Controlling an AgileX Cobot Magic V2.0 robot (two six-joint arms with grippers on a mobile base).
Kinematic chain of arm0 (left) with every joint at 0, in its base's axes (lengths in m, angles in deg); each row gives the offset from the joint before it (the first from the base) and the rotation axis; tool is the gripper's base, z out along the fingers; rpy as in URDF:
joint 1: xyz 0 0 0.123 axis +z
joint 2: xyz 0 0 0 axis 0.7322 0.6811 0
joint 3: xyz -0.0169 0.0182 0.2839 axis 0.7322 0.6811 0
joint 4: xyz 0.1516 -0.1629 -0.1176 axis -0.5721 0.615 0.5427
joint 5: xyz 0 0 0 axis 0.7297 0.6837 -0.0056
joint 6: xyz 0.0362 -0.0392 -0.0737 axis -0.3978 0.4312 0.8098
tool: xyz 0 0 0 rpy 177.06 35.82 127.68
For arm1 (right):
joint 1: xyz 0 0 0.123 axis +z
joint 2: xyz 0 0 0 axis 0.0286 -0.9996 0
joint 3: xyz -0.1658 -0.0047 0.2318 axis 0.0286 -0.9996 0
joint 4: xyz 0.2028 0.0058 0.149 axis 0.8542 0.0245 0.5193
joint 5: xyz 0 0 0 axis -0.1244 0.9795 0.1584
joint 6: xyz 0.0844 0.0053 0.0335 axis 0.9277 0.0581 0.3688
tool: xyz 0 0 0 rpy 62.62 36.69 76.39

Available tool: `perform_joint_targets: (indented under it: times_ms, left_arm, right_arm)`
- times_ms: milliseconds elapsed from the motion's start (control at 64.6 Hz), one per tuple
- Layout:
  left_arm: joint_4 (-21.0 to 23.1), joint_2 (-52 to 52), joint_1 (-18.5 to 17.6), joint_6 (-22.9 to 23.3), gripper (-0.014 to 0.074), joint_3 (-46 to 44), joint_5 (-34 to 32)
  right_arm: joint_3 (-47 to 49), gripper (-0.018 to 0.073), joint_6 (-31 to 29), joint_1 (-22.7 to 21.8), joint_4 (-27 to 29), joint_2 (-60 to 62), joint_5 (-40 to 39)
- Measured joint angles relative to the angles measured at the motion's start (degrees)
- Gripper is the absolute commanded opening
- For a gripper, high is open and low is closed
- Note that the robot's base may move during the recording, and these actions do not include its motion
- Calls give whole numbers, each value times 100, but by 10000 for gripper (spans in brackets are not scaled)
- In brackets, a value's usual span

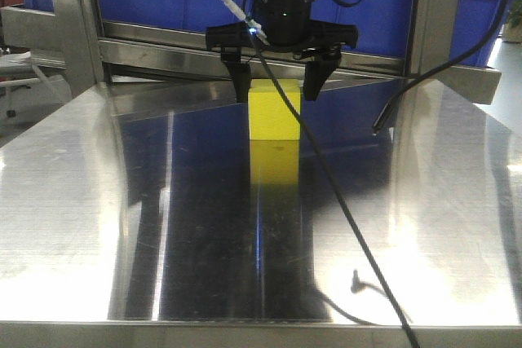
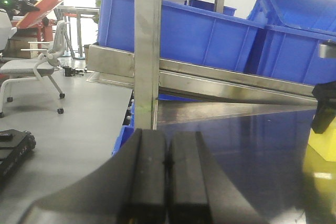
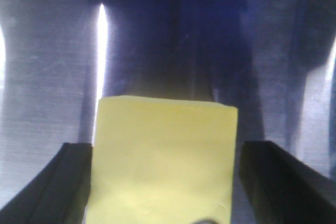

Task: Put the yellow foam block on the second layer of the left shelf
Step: 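Lower the right gripper around the cube and close its fingers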

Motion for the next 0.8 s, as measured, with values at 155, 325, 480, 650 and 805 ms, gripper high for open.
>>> perform_joint_targets:
  times_ms: [155,325,480,650,805]
  left_arm:
    - [0,0,0,0,137,0,0]
    - [0,0,0,0,137,0,0]
    - [0,0,0,0,137,0,0]
    - [0,0,0,0,137,0,0]
    - [0,0,0,0,137,0,0]
  right_arm:
    - [0,625,0,12,0,-76,24]
    - [0,625,0,12,0,-111,0]
    - [0,622,0,12,10,-111,0]
    - [0,622,0,12,89,-111,0]
    - [0,536,0,12,154,-111,0]
